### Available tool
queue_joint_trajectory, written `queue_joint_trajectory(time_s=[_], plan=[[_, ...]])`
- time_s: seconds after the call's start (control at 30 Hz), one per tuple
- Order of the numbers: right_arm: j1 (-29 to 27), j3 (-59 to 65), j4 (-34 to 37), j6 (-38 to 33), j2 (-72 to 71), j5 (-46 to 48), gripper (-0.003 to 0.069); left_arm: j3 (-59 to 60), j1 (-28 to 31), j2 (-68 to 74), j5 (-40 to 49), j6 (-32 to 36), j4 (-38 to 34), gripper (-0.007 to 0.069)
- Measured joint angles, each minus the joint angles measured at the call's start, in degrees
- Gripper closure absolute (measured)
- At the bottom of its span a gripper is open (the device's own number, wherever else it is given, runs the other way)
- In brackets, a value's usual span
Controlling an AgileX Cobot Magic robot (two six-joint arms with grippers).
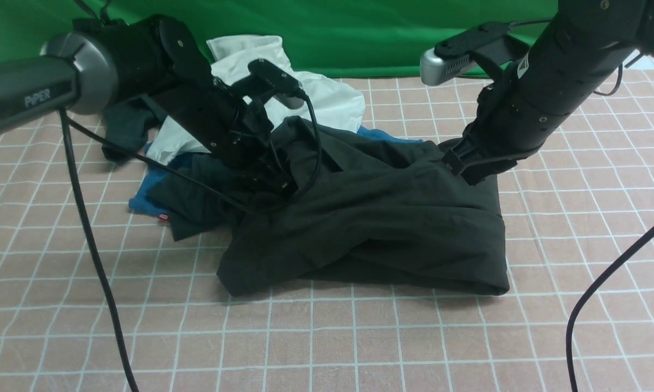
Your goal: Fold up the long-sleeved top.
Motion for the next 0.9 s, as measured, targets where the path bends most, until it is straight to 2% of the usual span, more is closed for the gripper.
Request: queue_joint_trajectory(time_s=[0.3,0.4,0.47,0.53,0.67,0.9], plan=[[0.0,0.0,0.0,-0.11,-0.06,0.0,0.0526,-0.06,0.0,2.11,-0.96,0.33,0.28,0.0391],[0.0,0.0,0.0,-0.15,-0.06,0.0,0.0522,-0.06,0.0,2.13,-0.88,0.33,-0.22,0.0451],[0.0,0.0,0.0,-0.15,-0.06,0.0,0.052,-0.06,0.0,2.13,-0.88,0.9,-0.81,0.0536],[0.0,0.0,0.0,-0.15,-0.06,0.0,0.0519,-0.06,0.0,2.02,-0.88,1.51,-0.81,0.0587],[0.0,0.0,0.0,-0.4,-0.06,0.0,0.0517,-0.06,0.0,1.73,-0.88,2.07,-0.81,0.0615],[0.0,0.0,0.0,-0.71,-0.06,0.0,0.0517,-0.06,0.0,0.28,-1.13,2.29,-0.86,0.0615]])
